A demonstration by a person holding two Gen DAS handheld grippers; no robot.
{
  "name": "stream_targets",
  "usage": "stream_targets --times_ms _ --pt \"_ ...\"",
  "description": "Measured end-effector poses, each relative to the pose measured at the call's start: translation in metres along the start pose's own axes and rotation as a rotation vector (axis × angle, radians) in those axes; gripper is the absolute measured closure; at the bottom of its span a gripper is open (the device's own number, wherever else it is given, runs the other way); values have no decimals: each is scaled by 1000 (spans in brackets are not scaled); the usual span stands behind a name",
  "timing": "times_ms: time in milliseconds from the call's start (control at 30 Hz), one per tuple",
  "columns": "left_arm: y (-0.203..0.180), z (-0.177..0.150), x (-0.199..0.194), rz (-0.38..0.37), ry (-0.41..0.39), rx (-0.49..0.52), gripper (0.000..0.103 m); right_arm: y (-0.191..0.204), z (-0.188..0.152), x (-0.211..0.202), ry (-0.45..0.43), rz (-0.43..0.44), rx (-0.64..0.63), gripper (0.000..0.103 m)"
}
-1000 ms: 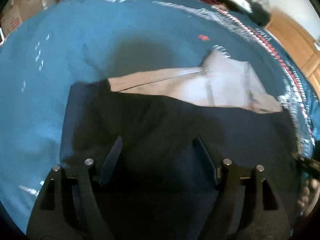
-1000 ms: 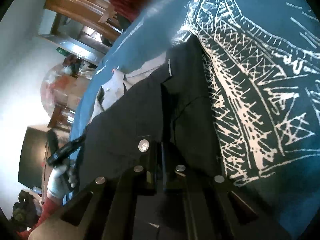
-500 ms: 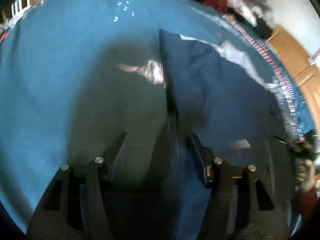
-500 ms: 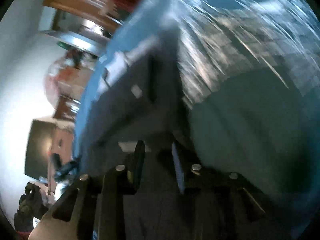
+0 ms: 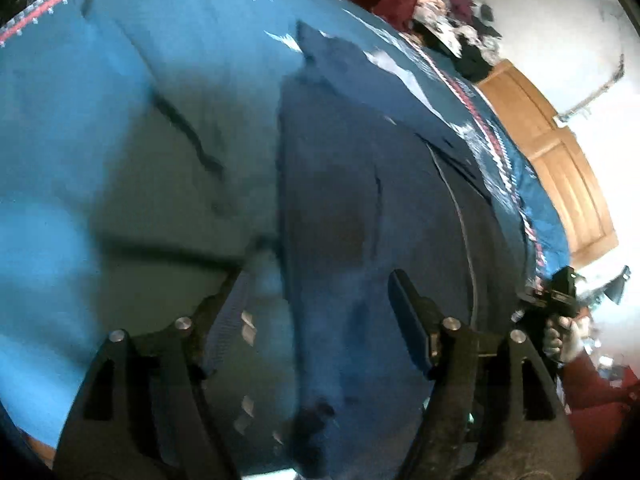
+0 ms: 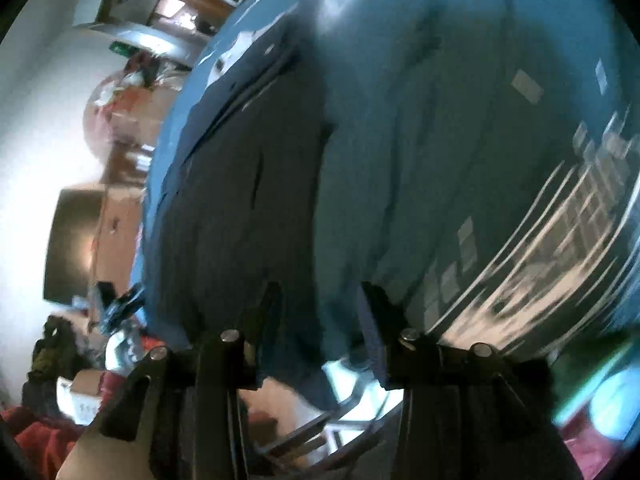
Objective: Fold large clothes
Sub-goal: 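Grasp the jacket hem with both grippers and lift it toward the collar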
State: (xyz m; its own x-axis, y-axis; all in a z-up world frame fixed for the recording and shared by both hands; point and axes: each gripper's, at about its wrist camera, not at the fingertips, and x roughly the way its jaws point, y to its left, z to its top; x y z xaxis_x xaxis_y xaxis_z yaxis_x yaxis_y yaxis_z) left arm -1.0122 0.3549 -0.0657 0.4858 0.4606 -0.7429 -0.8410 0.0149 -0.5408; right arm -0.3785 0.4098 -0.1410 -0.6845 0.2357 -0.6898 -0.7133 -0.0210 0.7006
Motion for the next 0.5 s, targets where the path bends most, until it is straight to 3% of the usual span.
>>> stream_targets --times_ms 67,133,233,333,500 --pt "-8 4 9 -19 -7 -17 32 7 -11 11 56 11 -18 60" --pt "-4 3 3 -39 -11 -34 32 10 -23 30 130 -43 -33 60" --pt "-4 0 2 -43 5 -23 32 9 -32 42 155 -74 -25 59" --pt "-5 -6 1 -58 15 -24 32 13 -35 49 164 -66 -25 48" --pt "-2 -17 -5 -69 25 -20 32 20 -38 72 234 -137 -56 46"
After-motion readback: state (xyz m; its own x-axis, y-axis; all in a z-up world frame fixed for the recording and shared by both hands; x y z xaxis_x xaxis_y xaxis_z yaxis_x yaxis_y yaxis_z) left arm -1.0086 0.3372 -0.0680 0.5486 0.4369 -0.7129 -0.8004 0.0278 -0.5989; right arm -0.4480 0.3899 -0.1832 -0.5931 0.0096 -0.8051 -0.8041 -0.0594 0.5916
